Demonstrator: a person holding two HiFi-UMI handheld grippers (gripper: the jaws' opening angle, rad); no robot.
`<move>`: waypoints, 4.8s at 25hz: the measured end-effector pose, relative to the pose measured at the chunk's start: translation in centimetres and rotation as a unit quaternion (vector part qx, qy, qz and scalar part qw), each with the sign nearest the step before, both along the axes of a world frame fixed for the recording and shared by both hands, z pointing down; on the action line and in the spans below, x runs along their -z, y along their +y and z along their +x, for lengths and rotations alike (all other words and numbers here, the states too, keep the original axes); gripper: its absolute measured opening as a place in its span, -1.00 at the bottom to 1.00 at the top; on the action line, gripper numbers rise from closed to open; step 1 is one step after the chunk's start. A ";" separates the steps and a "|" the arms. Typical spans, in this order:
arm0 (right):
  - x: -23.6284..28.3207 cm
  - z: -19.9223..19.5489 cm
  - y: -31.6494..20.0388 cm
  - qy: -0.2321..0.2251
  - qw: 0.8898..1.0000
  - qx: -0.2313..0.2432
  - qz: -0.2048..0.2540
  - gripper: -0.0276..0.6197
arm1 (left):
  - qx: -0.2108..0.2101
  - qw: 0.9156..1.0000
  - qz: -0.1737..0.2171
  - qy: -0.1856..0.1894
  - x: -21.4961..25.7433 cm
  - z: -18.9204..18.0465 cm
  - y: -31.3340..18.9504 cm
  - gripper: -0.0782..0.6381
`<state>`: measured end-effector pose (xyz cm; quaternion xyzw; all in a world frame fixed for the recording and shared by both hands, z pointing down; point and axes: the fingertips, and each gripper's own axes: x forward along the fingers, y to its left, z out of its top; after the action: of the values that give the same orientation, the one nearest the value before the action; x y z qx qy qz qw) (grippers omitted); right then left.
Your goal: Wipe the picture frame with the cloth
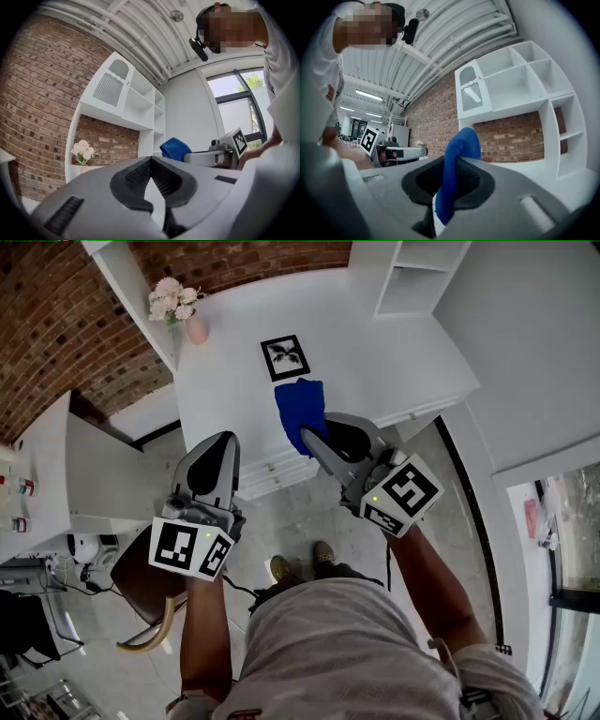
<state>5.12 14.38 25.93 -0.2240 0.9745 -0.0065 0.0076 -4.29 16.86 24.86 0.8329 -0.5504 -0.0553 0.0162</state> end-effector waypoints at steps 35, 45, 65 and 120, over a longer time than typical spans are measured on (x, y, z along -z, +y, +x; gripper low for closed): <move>-0.2 -3.4 0.0 0.031 0.997 -0.075 -0.013 -0.76 | -0.033 0.999 0.012 0.021 -0.8 -6.4 -1.3 -0.78; -2.0 -2.9 -10.3 0.048 0.996 -0.064 -0.030 -0.76 | -0.014 1.000 -0.018 0.006 -3.1 -6.1 -10.9 -0.78; -9.1 -5.4 -29.5 0.117 0.980 0.006 -0.160 -0.76 | 0.016 0.988 -0.145 -0.054 -13.1 -5.1 -28.8 -0.78; -27.6 -7.6 -41.1 0.324 0.863 -0.075 -0.380 -0.76 | -0.048 0.855 -0.517 0.010 -31.0 -3.6 -36.6 -0.39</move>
<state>-2.47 -26.75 53.49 -0.2712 0.8245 -0.3027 -0.3937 -7.86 -19.78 55.89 0.7293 -0.4587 0.2302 0.4524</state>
